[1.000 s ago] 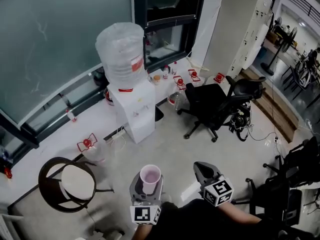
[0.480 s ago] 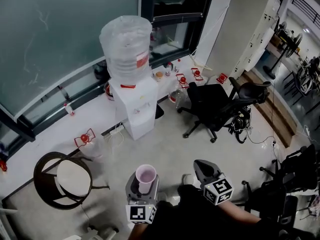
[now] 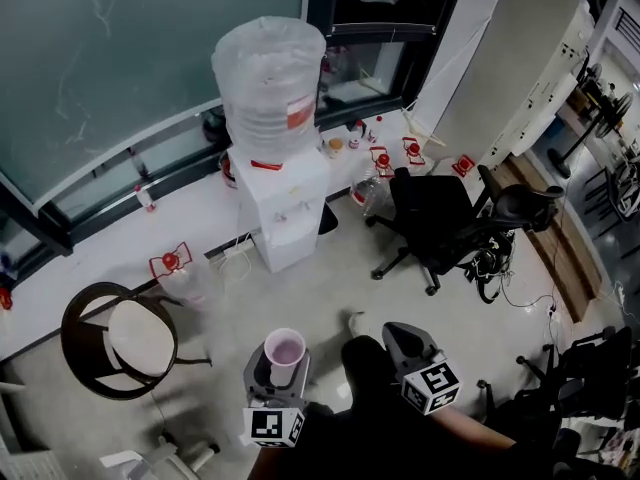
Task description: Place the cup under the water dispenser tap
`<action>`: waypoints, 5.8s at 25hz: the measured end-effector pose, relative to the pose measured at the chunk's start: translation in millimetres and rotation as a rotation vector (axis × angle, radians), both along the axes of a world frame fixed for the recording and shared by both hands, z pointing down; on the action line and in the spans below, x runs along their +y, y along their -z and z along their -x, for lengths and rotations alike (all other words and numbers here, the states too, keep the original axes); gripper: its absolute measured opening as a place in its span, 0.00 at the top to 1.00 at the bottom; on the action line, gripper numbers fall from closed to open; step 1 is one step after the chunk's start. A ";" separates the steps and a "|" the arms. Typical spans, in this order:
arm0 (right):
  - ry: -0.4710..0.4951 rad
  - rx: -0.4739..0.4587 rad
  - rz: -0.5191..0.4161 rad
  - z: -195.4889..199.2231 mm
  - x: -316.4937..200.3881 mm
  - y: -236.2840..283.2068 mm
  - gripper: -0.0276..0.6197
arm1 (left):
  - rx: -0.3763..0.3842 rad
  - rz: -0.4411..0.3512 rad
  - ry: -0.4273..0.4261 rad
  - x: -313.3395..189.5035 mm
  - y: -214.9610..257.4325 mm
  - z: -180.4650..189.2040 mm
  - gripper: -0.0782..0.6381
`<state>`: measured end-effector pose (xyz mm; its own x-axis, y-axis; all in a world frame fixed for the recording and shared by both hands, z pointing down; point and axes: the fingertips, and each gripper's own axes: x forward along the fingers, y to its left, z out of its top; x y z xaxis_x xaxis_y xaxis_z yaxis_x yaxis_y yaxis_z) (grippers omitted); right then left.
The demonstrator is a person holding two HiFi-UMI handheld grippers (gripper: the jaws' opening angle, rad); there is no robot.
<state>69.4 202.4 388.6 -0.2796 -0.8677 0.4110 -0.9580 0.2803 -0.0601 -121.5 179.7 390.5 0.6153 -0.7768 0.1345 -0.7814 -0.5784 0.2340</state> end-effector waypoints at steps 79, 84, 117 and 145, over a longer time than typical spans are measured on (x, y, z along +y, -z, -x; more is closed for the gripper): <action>0.755 0.091 0.369 -19.8 -400.3 -387.6 0.96 | -0.116 0.278 0.408 -463.1 -513.7 -111.0 0.48; 0.756 0.108 0.400 -35.7 -389.7 -406.2 0.96 | -0.117 0.217 0.422 -481.8 -527.5 -114.9 0.48; 0.721 0.127 0.461 -58.6 -369.9 -451.6 0.96 | -0.301 0.298 0.304 -502.9 -612.1 -123.0 0.48; 0.740 0.114 0.491 -64.4 -344.4 -448.0 0.96 | -0.258 0.317 0.298 -489.3 -618.5 -123.9 0.40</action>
